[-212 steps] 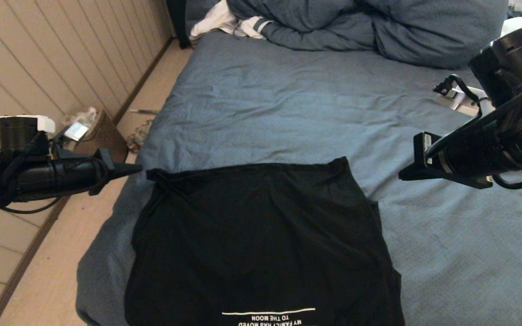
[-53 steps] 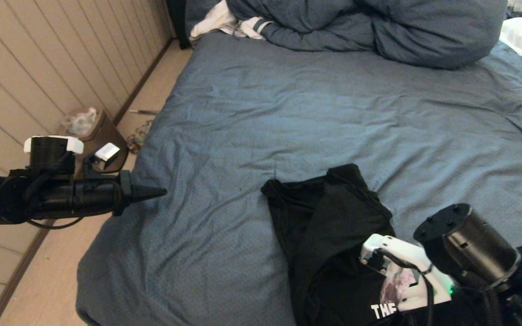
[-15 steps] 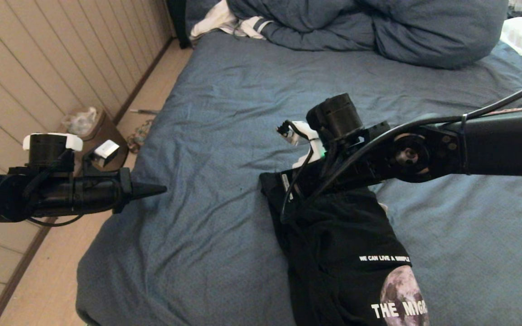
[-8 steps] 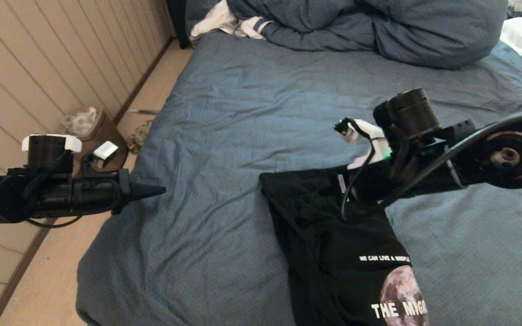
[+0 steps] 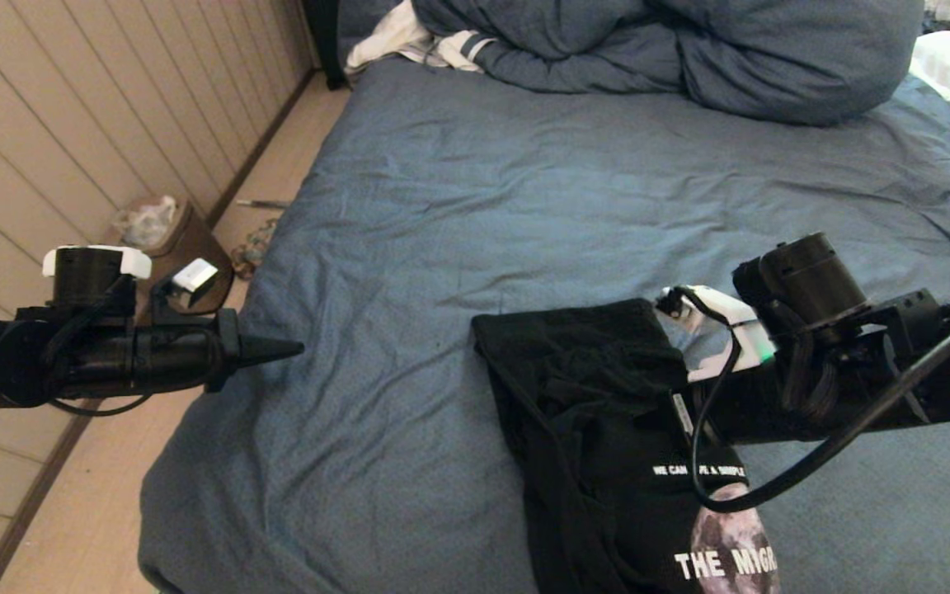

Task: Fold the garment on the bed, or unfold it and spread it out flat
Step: Fold the black T-shirt

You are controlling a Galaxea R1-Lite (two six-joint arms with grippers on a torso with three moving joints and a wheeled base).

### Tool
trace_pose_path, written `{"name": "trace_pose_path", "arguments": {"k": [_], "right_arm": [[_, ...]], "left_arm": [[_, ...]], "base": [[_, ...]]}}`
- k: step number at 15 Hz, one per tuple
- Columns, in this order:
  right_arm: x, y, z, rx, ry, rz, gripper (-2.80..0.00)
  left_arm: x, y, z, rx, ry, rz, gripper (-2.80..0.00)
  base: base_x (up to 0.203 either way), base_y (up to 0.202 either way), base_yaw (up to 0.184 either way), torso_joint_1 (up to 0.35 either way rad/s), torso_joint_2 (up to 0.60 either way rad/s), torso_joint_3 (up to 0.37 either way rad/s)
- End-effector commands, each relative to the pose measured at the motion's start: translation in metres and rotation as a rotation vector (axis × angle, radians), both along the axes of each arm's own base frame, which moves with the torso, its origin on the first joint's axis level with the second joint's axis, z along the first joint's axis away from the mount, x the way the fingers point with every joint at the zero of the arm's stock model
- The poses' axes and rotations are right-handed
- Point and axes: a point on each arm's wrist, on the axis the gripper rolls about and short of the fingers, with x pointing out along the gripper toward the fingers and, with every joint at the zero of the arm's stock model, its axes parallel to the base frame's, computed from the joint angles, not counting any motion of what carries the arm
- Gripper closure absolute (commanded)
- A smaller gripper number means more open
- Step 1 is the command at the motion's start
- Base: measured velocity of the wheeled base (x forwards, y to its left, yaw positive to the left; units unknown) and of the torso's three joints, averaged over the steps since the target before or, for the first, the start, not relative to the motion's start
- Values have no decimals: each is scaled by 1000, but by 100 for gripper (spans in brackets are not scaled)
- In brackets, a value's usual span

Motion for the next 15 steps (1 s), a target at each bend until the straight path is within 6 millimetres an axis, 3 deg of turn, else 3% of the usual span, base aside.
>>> {"name": "trace_pose_path", "arguments": {"k": [1, 8, 12, 15], "right_arm": [[8, 9, -13, -19, 45, 17, 0], [45, 77, -16, 3, 19, 137, 0], [44, 132, -10, 29, -28, 255, 0], [40, 155, -8, 42, -49, 307, 0]], "left_arm": [[1, 0, 0, -4, -1, -3, 0], [1, 0, 0, -4, -1, -3, 0], [2, 0, 0, -3, -2, -2, 0], [1, 0, -2, 5, -8, -7, 0]], "base": [[0, 0, 0, 0, 0, 0], [0, 0, 0, 0, 0, 0], [0, 0, 0, 0, 0, 0], [0, 0, 0, 0, 0, 0]]}}
